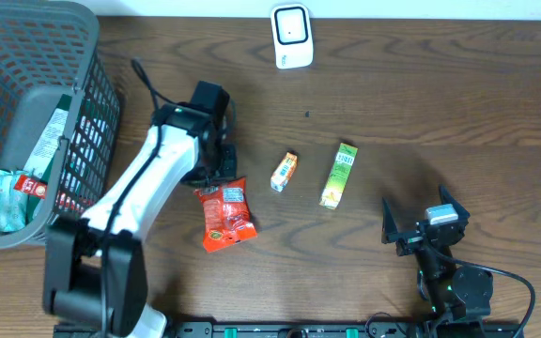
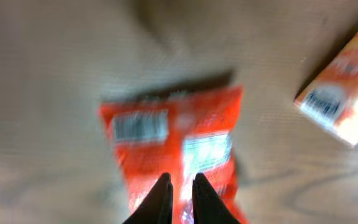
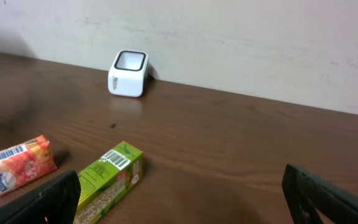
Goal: Scan the item barcode
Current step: 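Carry the red snack bag toward the scanner, barcode up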
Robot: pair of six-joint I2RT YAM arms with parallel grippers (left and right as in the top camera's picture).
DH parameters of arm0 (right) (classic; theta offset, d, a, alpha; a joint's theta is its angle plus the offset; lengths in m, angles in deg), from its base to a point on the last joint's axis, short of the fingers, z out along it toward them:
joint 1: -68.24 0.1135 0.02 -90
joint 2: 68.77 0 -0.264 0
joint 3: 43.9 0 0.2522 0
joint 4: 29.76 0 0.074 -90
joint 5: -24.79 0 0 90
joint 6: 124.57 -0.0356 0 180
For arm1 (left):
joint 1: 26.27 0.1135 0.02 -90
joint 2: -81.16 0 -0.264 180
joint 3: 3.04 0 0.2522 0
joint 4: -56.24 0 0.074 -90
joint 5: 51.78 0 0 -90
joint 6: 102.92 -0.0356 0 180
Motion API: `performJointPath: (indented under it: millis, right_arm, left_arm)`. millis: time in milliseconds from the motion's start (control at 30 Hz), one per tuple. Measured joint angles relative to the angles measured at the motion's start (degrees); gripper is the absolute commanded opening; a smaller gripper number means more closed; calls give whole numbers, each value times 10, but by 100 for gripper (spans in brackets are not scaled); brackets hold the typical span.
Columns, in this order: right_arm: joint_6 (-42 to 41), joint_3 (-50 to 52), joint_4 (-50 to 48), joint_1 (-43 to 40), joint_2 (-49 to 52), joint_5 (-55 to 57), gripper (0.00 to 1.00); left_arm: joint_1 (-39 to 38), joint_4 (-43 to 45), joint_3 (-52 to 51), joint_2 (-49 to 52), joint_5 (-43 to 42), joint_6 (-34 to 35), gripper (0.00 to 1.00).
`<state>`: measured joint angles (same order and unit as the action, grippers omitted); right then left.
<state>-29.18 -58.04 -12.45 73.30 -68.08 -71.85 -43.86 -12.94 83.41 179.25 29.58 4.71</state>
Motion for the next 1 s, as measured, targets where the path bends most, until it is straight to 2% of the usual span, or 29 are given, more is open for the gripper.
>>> performJointPath:
  millis: [167,500,1000]
  right_arm:
    - [0,0,0,0,0,0,99]
    - [0,0,0,0,0,0,99]
    - [0,0,0,0,0,0,99]
  left_arm:
    - [0,-31,-8,-10,13,18,14]
    - [0,51,-129,-7,1,24,15]
    - [-30,139,-135,-7,-7,41,17]
